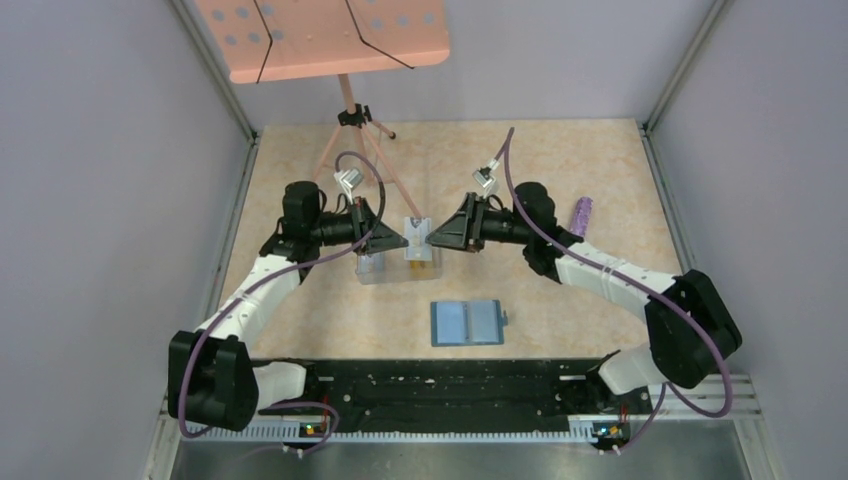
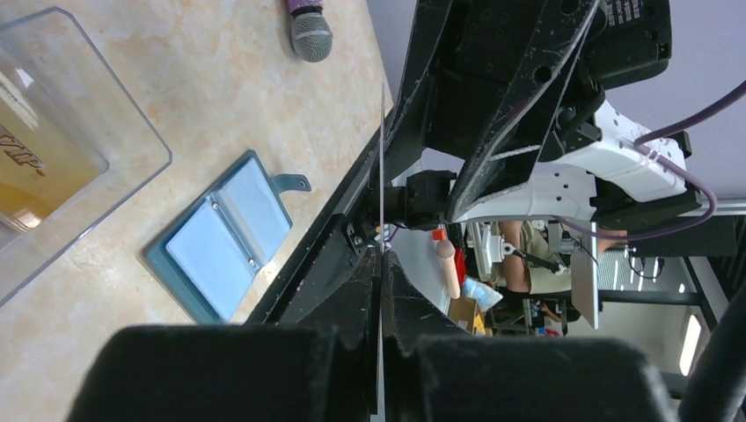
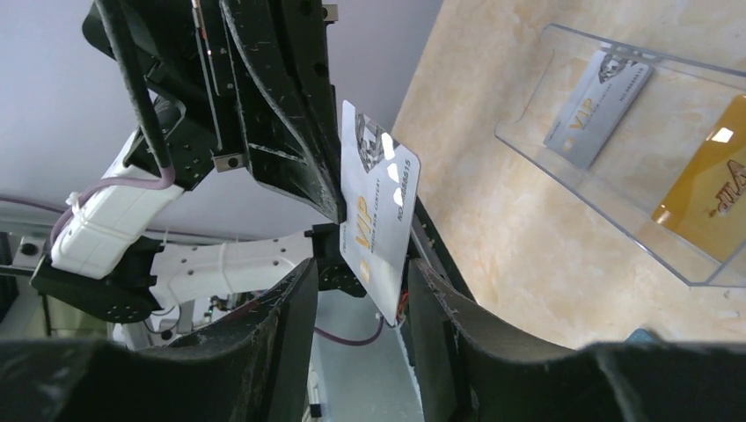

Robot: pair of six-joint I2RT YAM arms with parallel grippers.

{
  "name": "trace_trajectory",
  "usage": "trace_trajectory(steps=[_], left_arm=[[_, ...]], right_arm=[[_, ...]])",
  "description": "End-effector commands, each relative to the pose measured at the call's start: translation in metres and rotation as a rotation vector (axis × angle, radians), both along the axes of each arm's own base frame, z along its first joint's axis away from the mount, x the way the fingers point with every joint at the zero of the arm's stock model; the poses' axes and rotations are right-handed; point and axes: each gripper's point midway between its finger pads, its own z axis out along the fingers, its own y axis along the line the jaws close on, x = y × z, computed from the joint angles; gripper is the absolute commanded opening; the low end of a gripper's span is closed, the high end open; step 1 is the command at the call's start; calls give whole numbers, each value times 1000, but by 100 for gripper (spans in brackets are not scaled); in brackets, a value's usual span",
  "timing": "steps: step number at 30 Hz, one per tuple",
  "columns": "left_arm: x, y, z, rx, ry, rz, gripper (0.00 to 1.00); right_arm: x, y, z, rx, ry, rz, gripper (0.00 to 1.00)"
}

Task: Put the credit cards into the card holder
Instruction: Pick up the credit card from the storage box, then insert the credit card into the card holder.

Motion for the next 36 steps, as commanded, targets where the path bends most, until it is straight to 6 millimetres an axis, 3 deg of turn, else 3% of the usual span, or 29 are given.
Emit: trace_trajectory(steps=[1, 7, 12, 17, 20, 25, 32, 36], left_arm=[[-12, -2, 14, -35, -62, -58, 0], [-15, -2, 14, -30, -59, -74, 0], [-18, -2, 11, -29, -51, -78, 0], [-20, 0, 0, 9, -19, -56, 22], [-21, 2, -15, 44, 24, -39, 27], [-27, 3, -56, 155, 132, -23, 27], [-63, -16, -119, 420, 227, -169, 21], [-74, -25, -143, 562, 240, -227, 17]], right_arm=[[-1, 9, 26, 87, -55, 56, 40], [-9, 17, 24, 117, -34, 74, 26], [-13, 21, 20, 119, -30, 85, 0], [-12, 13, 2, 35, -34, 36, 0], [-13, -1, -19, -77, -17, -21, 0], [-23, -38, -63, -223, 57, -88, 0], [-50, -102, -128, -469, 213, -231, 0], [-64, -112, -145, -488, 248, -241, 0]])
